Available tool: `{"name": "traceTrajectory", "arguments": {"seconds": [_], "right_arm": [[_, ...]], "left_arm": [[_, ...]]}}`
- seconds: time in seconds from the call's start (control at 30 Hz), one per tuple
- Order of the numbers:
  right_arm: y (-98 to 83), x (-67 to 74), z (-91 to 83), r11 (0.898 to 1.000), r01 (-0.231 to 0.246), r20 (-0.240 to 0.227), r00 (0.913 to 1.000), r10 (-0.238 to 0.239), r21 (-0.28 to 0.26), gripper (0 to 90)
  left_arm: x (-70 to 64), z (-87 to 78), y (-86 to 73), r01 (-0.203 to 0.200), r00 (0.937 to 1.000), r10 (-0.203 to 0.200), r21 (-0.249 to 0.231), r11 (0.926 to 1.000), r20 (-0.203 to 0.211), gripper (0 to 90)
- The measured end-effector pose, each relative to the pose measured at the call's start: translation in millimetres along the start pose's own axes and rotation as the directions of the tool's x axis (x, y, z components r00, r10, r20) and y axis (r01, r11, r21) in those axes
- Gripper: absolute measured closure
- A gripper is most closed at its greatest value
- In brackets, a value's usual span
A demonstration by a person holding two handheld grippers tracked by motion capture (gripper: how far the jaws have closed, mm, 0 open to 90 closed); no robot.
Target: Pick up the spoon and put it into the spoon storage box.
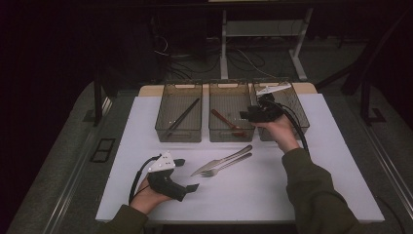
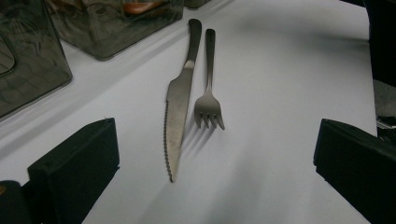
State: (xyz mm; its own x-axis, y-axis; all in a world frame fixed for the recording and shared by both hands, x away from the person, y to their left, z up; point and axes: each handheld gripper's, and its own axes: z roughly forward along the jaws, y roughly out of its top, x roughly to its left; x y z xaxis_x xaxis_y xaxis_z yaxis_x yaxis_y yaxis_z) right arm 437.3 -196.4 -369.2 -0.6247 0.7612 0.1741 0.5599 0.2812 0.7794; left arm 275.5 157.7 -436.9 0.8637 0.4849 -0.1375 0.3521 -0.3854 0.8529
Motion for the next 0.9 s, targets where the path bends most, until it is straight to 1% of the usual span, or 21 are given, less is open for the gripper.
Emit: {"name": "traceTrajectory", "arguments": {"seconds": [0.1,0.13,0.3,0.4,0.5,0.53,0.57,0.63,0.7,0.77,0.9], "right_arm": [[-1.1,-0.8,-11.5,1.000,0.001,-0.009,1.0000,-0.001,-0.030,42.8],[-1.8,-0.9,-15.5,0.999,-0.004,-0.017,0.9998,0.003,-0.041,42.1],[-8.6,-0.4,-34.8,0.997,0.003,-0.060,0.9982,-0.008,-0.081,38.5],[-13.8,2.4,-44.3,0.995,0.013,-0.081,0.9965,-0.021,-0.096,37.2],[-19.6,6.2,-52.2,0.993,0.027,-0.092,0.9951,-0.038,-0.116,35.9],[-22.0,7.7,-54.3,0.993,0.026,-0.097,0.9946,-0.038,-0.119,35.5],[-24.6,8.5,-56.0,0.992,0.038,-0.098,0.9939,-0.049,-0.120,35.0],[-30.2,10.4,-58.6,0.991,0.043,-0.099,0.9935,-0.056,-0.123,34.4],[-36.1,11.2,-61.1,0.991,0.039,-0.105,0.9931,-0.053,-0.127,34.1],[-42.6,12.5,-63.5,0.990,0.041,-0.101,0.9934,-0.055,-0.134,34.1],[-54.9,13.1,-66.5,0.991,0.052,-0.097,0.9933,-0.063,-0.120,34.0]], "left_arm": [[0.2,-0.2,-0.1,0.002,1.0000,-0.002,0.001,1.0000,-0.001,0.0],[0.2,-0.3,-0.2,0.003,1.0000,-0.003,0.000,1.0000,-0.001,0.0],[1.1,-0.1,-0.4,0.006,1.0000,-0.006,-0.002,1.0000,-0.002,0.0],[1.3,-0.1,-0.5,0.005,1.0000,-0.005,-0.001,1.0000,-0.002,0.0],[1.9,-0.3,-1.2,0.007,1.0000,-0.007,0.000,1.0000,-0.002,0.0],[2.1,-0.1,-1.4,0.009,1.0000,-0.009,-0.005,0.9999,-0.002,0.0],[2.3,-0.3,-1.6,0.010,0.9999,-0.010,-0.004,0.9999,-0.003,0.0],[2.7,-0.7,-1.8,0.013,0.9999,-0.013,-0.001,0.9999,-0.003,0.0],[3.0,-1.1,-2.2,0.011,0.9999,-0.011,0.000,0.9999,-0.003,0.0],[3.2,-1.8,-2.5,0.010,0.9999,-0.010,-0.002,0.9999,-0.004,0.0],[3.0,-1.8,-2.2,0.013,0.9999,-0.013,-0.003,0.9999,-0.005,0.0]]}}
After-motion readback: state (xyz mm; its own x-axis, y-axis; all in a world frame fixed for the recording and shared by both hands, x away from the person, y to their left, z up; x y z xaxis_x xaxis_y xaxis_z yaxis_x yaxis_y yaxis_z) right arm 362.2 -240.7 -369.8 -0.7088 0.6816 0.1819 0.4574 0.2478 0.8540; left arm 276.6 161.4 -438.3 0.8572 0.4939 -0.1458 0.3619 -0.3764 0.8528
